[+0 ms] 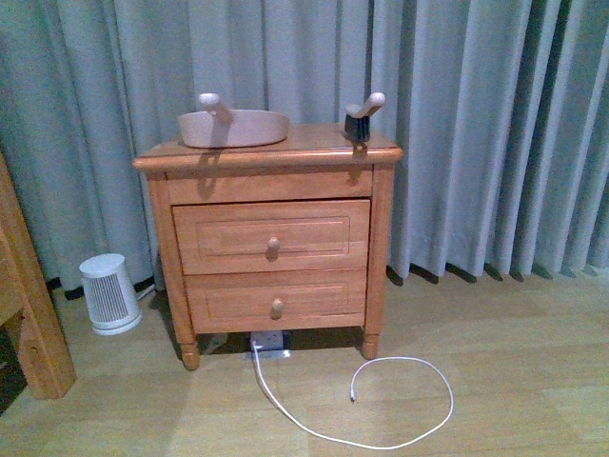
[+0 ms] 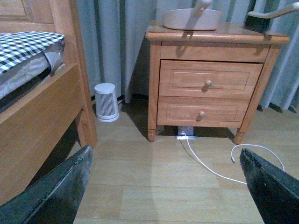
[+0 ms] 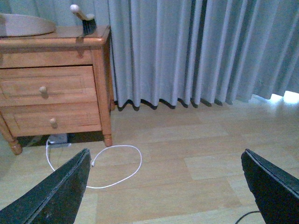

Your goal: Clean up trash

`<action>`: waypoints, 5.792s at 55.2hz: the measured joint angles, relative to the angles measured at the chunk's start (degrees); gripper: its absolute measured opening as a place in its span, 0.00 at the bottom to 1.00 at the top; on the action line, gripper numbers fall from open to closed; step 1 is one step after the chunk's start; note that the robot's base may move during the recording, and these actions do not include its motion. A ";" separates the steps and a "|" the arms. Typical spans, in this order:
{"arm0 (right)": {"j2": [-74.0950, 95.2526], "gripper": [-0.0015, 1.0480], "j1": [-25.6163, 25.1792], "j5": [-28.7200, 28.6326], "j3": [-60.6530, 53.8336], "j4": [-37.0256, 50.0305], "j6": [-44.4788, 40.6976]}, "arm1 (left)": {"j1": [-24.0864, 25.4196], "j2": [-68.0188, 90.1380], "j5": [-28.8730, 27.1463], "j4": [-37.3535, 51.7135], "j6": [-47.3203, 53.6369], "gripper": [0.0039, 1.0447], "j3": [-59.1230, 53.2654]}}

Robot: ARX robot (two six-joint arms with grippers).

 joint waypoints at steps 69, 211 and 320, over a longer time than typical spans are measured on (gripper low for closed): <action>0.02 0.93 0.00 0.00 0.00 0.00 0.00 | 0.00 0.00 0.02 0.00 0.00 0.93 -0.02; -0.02 0.93 0.00 0.02 0.00 0.00 -0.02 | 0.02 -0.09 0.02 0.00 0.00 0.93 0.00; -0.02 0.93 0.00 0.02 0.00 0.00 0.00 | -18.25 108.87 -13.14 -15.58 -3.32 0.93 77.55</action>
